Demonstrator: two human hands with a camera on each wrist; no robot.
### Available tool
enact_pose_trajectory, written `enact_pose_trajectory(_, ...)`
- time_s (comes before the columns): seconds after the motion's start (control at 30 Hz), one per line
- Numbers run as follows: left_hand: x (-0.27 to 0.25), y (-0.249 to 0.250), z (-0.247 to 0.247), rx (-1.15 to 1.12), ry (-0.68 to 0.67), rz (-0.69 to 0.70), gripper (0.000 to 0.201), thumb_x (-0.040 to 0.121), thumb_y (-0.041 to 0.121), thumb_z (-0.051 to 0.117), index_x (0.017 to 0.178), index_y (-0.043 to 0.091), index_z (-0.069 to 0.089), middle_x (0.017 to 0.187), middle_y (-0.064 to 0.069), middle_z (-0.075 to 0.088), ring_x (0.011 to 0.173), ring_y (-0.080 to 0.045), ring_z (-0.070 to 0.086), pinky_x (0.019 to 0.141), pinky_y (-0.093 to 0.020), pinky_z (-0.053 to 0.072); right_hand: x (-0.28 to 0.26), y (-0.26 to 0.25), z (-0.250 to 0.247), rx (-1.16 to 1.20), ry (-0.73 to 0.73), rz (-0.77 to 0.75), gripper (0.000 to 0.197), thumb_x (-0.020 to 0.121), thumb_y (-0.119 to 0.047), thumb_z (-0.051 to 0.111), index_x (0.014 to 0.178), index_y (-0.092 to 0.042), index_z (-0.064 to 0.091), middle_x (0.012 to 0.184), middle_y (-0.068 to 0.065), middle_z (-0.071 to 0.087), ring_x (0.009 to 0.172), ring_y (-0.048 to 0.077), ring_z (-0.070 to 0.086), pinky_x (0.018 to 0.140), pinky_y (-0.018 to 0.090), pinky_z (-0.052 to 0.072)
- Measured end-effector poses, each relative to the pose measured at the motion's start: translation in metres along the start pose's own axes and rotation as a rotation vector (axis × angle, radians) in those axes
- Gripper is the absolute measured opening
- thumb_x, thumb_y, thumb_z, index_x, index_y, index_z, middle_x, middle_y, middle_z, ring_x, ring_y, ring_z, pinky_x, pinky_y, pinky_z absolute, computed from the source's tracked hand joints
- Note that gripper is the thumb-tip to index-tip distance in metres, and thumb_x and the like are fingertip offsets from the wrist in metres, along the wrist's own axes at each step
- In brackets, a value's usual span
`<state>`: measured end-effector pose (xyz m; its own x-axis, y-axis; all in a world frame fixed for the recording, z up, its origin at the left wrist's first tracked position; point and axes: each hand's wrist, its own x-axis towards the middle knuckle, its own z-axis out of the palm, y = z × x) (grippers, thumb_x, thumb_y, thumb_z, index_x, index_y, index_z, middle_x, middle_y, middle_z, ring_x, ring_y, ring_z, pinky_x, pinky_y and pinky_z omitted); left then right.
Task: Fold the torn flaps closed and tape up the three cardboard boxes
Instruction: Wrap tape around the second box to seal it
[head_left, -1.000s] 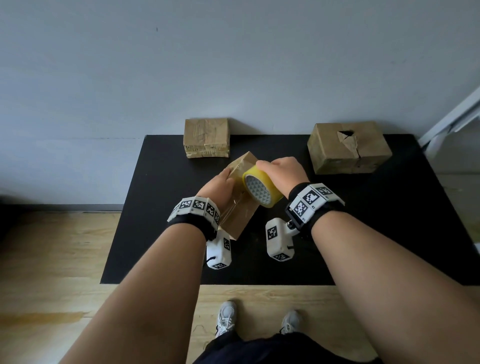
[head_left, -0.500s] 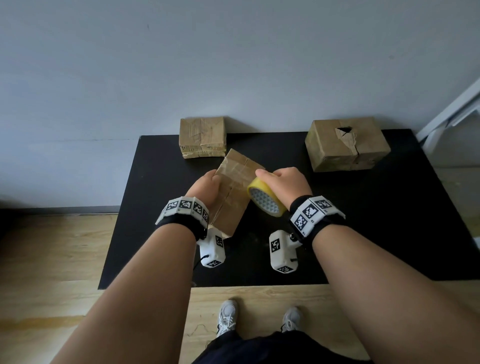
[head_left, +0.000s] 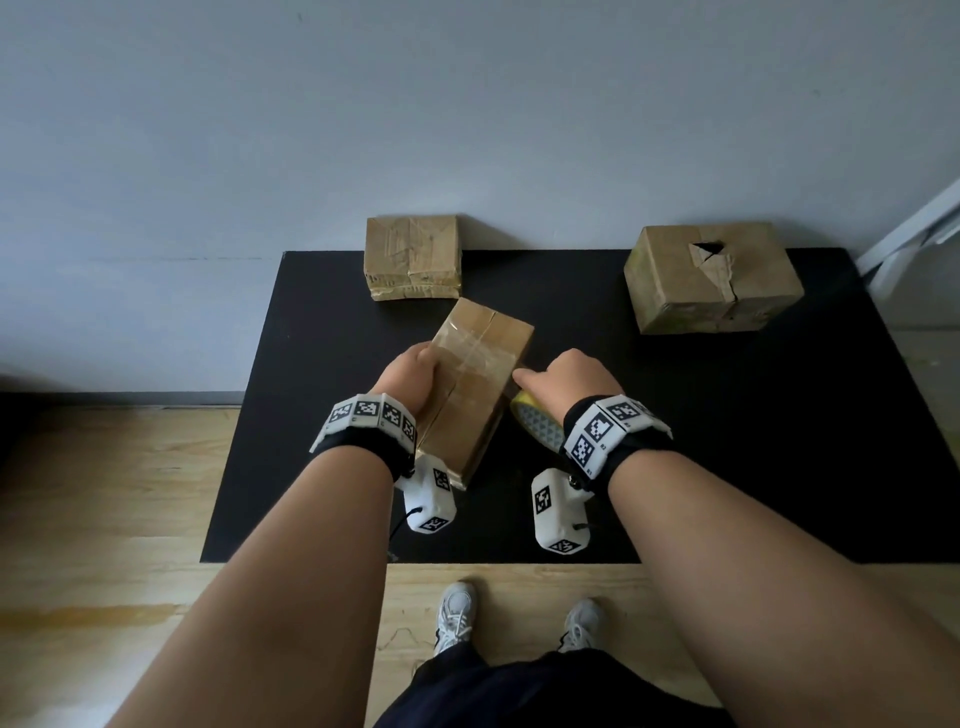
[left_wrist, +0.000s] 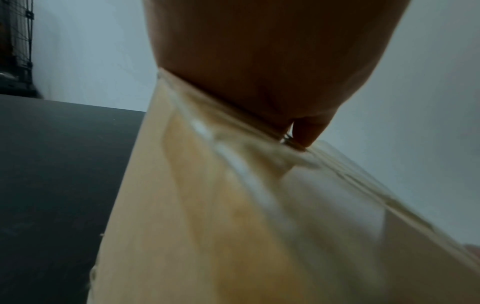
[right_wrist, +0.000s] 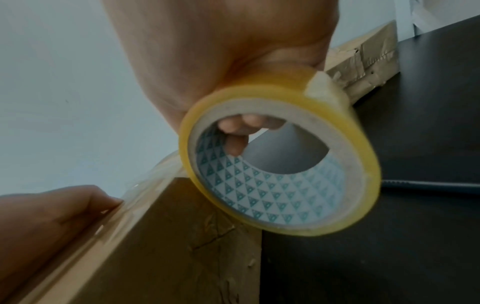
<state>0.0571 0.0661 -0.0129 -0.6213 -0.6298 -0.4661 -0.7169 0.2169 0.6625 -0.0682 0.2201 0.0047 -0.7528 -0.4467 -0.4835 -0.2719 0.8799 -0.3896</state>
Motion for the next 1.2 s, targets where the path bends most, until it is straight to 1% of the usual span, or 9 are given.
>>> enact_pose_trajectory(0.07,0.001,-0.002,0.003,-0.043,0.013,-0.020,0.048,0.102,0.028,0.028,0.150,0.025,0.034,0.150,0.000,0.040,0.137,-0.021,0.037,0.109,-0.032,0.027,0.003,0.001,0.004,-0.002,-0.022,0.018,0.050,0.085,-0.060,0.054,0.089,-0.011,0.063,0.080,0.005,0.062,0.066,0.021,0.058,0.060,0.030,0.044)
enact_pose_trajectory(0.13,-0.003,-0.003,0.008,0.067,0.046,0.013,0.053,0.103,0.027,0.025,0.155,0.025,0.016,0.161,0.002,0.018,0.148,-0.018,0.016,0.120,-0.035,0.014,0.005,0.003,0.008,-0.005,-0.026,0.021,0.055,0.086,-0.062,0.052,0.094,-0.010,0.066,0.082,0.005,0.063,0.068,0.023,0.059,0.062,0.030,0.044)
enact_pose_trajectory(0.23,-0.016,-0.002,0.014,0.417,0.191,0.201,0.055,0.104,0.024,0.021,0.156,0.023,0.005,0.163,0.007,-0.003,0.149,-0.011,-0.006,0.122,-0.033,-0.001,0.007,0.005,0.012,-0.005,-0.029,0.030,0.057,0.087,-0.064,0.050,0.100,-0.011,0.066,0.088,0.006,0.064,0.075,0.025,0.061,0.066,0.032,0.046)
enact_pose_trajectory(0.3,-0.024,-0.002,0.020,0.579,0.191,0.339,0.056,0.103,0.024,0.020,0.156,0.023,0.002,0.162,0.009,-0.007,0.148,-0.008,-0.012,0.121,-0.031,-0.007,0.008,0.006,0.014,0.003,-0.041,0.041,0.056,0.087,-0.064,0.049,0.102,-0.012,0.066,0.089,0.006,0.064,0.078,0.026,0.062,0.070,0.034,0.049)
enact_pose_trajectory(0.5,-0.031,-0.009,0.031,0.731,0.127,0.375,0.058,0.103,0.037,0.017,0.156,0.023,-0.002,0.162,0.007,-0.009,0.147,-0.007,-0.014,0.121,-0.032,-0.009,0.008,0.007,0.015,0.040,-0.063,0.038,0.054,0.088,-0.061,0.048,0.098,-0.011,0.065,0.087,0.006,0.065,0.075,0.025,0.061,0.065,0.033,0.044)
enact_pose_trajectory(0.77,-0.035,0.003,0.035,0.817,0.126,0.426,0.058,0.104,0.033,0.019,0.155,0.014,0.000,0.163,-0.004,-0.006,0.149,-0.014,-0.009,0.120,-0.030,-0.008,0.008,0.008,0.017,0.049,-0.081,0.034,0.052,0.089,-0.062,0.048,0.091,-0.013,0.065,0.081,0.005,0.063,0.069,0.022,0.060,0.069,0.033,0.048)
enact_pose_trajectory(0.93,-0.039,0.003,0.042,0.747,0.014,0.394,0.062,0.103,0.046,0.012,0.155,0.016,-0.002,0.162,-0.003,-0.011,0.148,-0.014,-0.014,0.122,-0.033,-0.005,0.010,0.009,0.018,0.035,-0.058,0.016,0.054,0.088,-0.063,0.046,0.095,-0.014,0.067,0.084,0.005,0.063,0.073,0.025,0.060,0.068,0.032,0.045)
enact_pose_trajectory(1.13,-0.043,0.004,0.037,0.760,0.060,0.403,0.064,0.101,0.052,0.016,0.156,0.022,0.000,0.162,-0.001,-0.011,0.148,-0.014,-0.014,0.121,-0.034,-0.005,0.009,0.008,0.014,0.009,-0.066,0.008,0.054,0.088,-0.062,0.048,0.098,-0.012,0.066,0.088,0.006,0.065,0.077,0.026,0.062,0.072,0.033,0.049)
enact_pose_trajectory(1.2,-0.045,0.001,0.038,0.743,0.099,0.353,0.072,0.100,0.057,0.020,0.156,0.017,-0.002,0.162,-0.002,-0.013,0.148,-0.016,-0.016,0.121,-0.035,-0.007,0.008,0.009,0.013,-0.006,-0.070,0.003,0.055,0.088,-0.062,0.047,0.100,-0.012,0.066,0.087,0.006,0.063,0.076,0.026,0.061,0.070,0.033,0.047)
